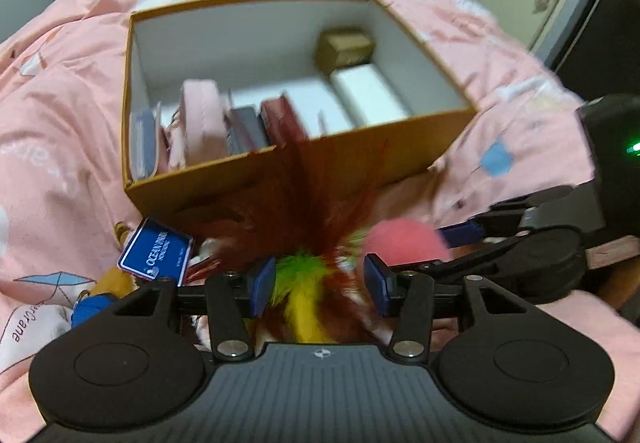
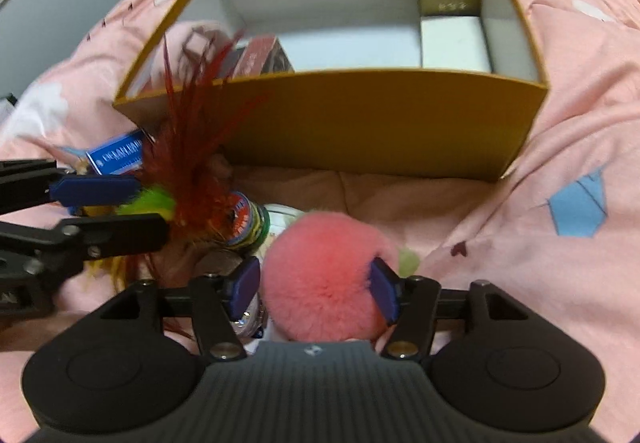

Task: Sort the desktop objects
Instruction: 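Grasp the feather toy with the left tool while the right tool grasps the pink pompom, then lift the feather toy and pink pompom toward the orange box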

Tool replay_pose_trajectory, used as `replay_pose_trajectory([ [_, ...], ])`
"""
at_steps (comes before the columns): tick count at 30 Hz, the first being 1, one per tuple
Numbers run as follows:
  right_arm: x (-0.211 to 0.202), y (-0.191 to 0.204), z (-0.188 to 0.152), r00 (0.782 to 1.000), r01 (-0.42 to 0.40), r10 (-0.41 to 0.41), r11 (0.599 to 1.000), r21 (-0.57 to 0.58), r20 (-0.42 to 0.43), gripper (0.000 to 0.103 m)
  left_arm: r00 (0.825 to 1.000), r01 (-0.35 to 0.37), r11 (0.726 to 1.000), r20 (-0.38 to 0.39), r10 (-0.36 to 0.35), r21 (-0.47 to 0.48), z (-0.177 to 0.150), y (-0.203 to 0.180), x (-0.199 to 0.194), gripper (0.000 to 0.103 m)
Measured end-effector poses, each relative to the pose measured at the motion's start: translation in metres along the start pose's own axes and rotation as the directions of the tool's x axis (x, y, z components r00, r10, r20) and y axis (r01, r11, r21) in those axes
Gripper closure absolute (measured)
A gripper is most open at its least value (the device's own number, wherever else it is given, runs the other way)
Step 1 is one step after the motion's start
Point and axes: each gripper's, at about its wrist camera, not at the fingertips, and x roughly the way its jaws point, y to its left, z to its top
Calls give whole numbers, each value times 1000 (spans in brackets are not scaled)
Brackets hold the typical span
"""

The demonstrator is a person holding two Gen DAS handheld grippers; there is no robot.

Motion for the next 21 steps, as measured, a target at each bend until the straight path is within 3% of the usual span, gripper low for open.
replay_pose_trajectory([
  [4, 11, -2, 1, 1000, 2, -2, 1000, 1, -15, 39, 999, -23, 999, -24, 23, -26, -1, 5, 13, 48],
  [6, 17, -3, 2, 1000, 5, -5, 1000, 7, -23, 41, 999, -26, 999, -25, 25, -38, -2, 7, 15, 64],
  [7, 19, -4, 1, 1000, 11, -10, 1000, 9, -27, 44, 999, -28, 999, -24, 27, -41, -2, 8, 16, 64],
  [9, 23, -6, 0, 999, 25, -25, 1000, 10, -37, 52, 1000, -19, 999, -24, 18, -49, -3, 10, 17, 79],
  [14, 30, -8, -4, 998, 34, -33, 999, 16, -54, 55, 998, 10, 996, -68, -16, -87, -6, 14, 27, 94],
  [21, 9, -11, -10, 1000, 28, -29, 999, 46, 6, 67, 1000, 6, 995, 8, -5, -98, -6, 14, 10, 100],
])
